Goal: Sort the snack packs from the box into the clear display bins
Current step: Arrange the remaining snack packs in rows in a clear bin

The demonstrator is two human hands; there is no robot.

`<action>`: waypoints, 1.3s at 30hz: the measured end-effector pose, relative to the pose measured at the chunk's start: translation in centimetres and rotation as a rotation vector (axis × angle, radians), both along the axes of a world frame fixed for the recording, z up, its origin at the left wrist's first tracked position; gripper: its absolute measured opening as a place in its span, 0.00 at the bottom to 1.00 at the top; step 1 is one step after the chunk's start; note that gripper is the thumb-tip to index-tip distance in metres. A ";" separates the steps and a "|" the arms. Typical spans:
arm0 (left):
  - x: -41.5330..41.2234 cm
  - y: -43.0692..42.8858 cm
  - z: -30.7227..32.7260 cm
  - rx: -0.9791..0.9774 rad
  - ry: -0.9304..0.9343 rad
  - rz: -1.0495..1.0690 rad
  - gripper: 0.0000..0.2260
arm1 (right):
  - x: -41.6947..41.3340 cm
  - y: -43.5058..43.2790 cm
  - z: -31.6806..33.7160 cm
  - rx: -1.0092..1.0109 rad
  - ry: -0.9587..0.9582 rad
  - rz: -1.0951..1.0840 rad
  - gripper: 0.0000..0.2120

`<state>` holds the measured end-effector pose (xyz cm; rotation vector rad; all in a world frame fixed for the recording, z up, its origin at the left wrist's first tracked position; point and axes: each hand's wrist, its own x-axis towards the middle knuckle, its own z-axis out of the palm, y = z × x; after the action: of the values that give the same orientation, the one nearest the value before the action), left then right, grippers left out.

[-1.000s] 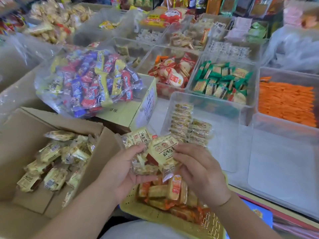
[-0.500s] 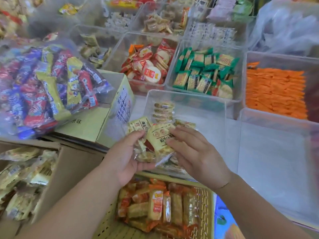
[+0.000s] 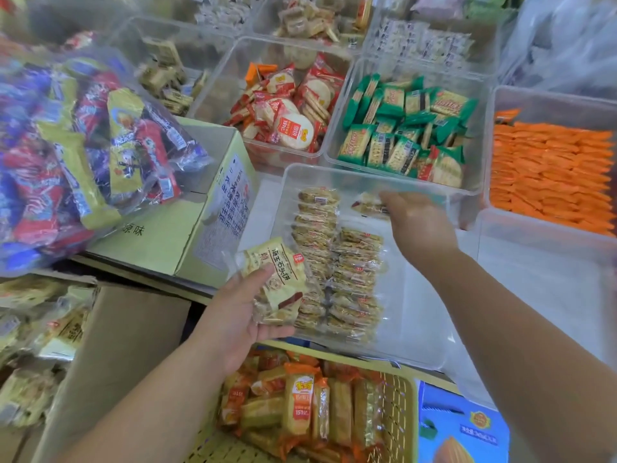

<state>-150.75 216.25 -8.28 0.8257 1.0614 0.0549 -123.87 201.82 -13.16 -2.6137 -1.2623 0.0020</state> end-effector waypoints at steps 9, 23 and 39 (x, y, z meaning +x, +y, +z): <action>-0.7 -0.1 -0.3 -0.015 -0.040 0.045 0.28 | 1.6 3.0 -5.4 -0.169 0.522 -0.007 0.17; -0.9 0.1 0.0 -0.081 -0.062 0.096 0.27 | 1.5 4.2 -5.3 -0.404 0.600 0.041 0.25; -1.5 0.3 0.1 -0.015 -0.084 -0.076 0.18 | -11.8 0.5 2.4 0.134 0.207 0.606 0.42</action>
<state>-152.25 216.51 -8.13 0.8425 0.9503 0.0176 -135.72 202.35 -10.72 -1.9690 -1.8374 0.2737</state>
